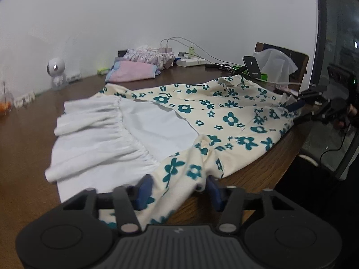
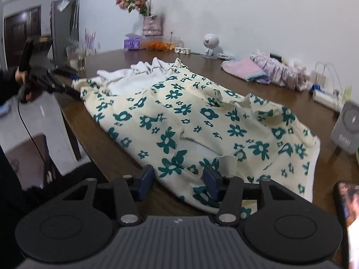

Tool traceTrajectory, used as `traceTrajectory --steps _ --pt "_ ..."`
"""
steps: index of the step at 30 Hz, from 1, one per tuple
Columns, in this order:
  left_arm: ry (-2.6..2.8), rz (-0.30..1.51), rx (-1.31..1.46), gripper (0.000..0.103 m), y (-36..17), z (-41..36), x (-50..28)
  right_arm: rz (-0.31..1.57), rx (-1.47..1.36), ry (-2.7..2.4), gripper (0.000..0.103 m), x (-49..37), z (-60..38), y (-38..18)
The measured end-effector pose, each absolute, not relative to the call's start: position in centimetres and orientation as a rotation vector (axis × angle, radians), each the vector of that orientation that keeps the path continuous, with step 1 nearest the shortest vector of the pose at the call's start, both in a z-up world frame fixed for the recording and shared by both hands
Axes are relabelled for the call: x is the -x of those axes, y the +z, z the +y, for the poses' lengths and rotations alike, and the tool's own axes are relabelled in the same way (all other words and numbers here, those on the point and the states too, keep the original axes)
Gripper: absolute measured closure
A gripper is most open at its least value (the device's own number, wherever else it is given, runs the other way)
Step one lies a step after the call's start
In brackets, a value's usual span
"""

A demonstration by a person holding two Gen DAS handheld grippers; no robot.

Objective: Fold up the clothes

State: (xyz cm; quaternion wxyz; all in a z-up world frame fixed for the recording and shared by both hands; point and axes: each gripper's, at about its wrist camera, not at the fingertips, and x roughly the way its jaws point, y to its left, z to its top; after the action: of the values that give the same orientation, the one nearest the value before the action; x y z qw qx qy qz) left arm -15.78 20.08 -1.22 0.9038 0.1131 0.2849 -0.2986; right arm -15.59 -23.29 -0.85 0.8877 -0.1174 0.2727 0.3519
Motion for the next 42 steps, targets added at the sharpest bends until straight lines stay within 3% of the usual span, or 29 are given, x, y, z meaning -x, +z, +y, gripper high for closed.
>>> traceTrajectory --steps 1,2,4,12,17,20,23,24,25,26,30,33,35,36,37,38,40,42 --pt "-0.622 0.592 -0.226 0.08 -1.2 20.2 15.5 0.568 0.235 0.729 0.077 15.4 -23.5 -0.9" --pt "-0.627 0.597 -0.217 0.09 -1.1 20.4 15.3 0.571 0.232 0.723 0.083 15.3 -23.6 -0.9" --pt "-0.646 0.619 -0.203 0.094 -0.9 20.6 15.1 0.576 0.226 0.712 0.092 15.0 -23.9 -0.8" --pt "-0.728 0.675 -0.262 0.096 1.2 20.6 17.6 0.646 0.219 0.771 0.096 17.3 -24.8 0.7" --pt "-0.753 0.589 -0.377 0.096 3.8 18.8 13.3 0.604 0.171 0.797 0.096 14.9 -26.3 3.4" --pt "-0.708 0.653 -0.362 0.091 2.6 18.1 9.7 0.599 0.206 0.719 0.095 11.0 -25.9 3.6" --pt "-0.666 0.706 -0.339 0.081 1.4 18.0 7.4 0.603 0.276 0.589 0.087 9.0 -24.8 2.4" --pt "-0.651 0.697 -0.314 0.076 1.4 18.7 7.9 0.585 0.286 0.57 0.077 9.4 -25.0 2.3" --pt "-0.635 0.685 -0.287 0.06 1.4 19.5 8.5 0.557 0.285 0.544 0.062 10.2 -25.6 2.5" --pt "-0.621 0.676 -0.27 0.047 1.5 20.0 9.0 0.525 0.272 0.516 0.057 11.1 -26.4 2.9" --pt "-0.559 0.678 -0.241 0.036 1.5 21.3 9.8 0.53 0.173 0.518 0.051 13.8 -29.9 3.8" --pt "-0.52 0.706 -0.245 0.034 0.9 21.5 9.0 0.569 0.126 0.55 0.031 14.9 -31.1 3.3" --pt "-0.534 0.706 -0.224 0.043 0.5 21.6 8.7 0.574 0.104 0.547 0.031 15.2 -30.9 2.3" --pt "-0.542 0.705 -0.214 0.052 0.3 21.7 8.6 0.572 0.087 0.539 0.032 15.2 -30.8 1.9" --pt "-0.548 0.715 -0.219 0.072 0.2 21.8 8.6 0.569 0.071 0.531 0.035 15.2 -30.6 1.5" --pt "-0.547 0.717 -0.235 0.08 0.2 21.8 8.9 0.564 0.051 0.528 0.037 15.3 -30.5 1.2" --pt "-0.552 0.726 -0.252 0.091 0.4 22.1 9.2 0.553 0.008 0.534 0.046 15.3 -30.4 0.6" --pt "-0.563 0.742 -0.256 0.095 0.9 22.4 9.4 0.559 0.003 0.554 0.05 14.8 -30.1 0.0"
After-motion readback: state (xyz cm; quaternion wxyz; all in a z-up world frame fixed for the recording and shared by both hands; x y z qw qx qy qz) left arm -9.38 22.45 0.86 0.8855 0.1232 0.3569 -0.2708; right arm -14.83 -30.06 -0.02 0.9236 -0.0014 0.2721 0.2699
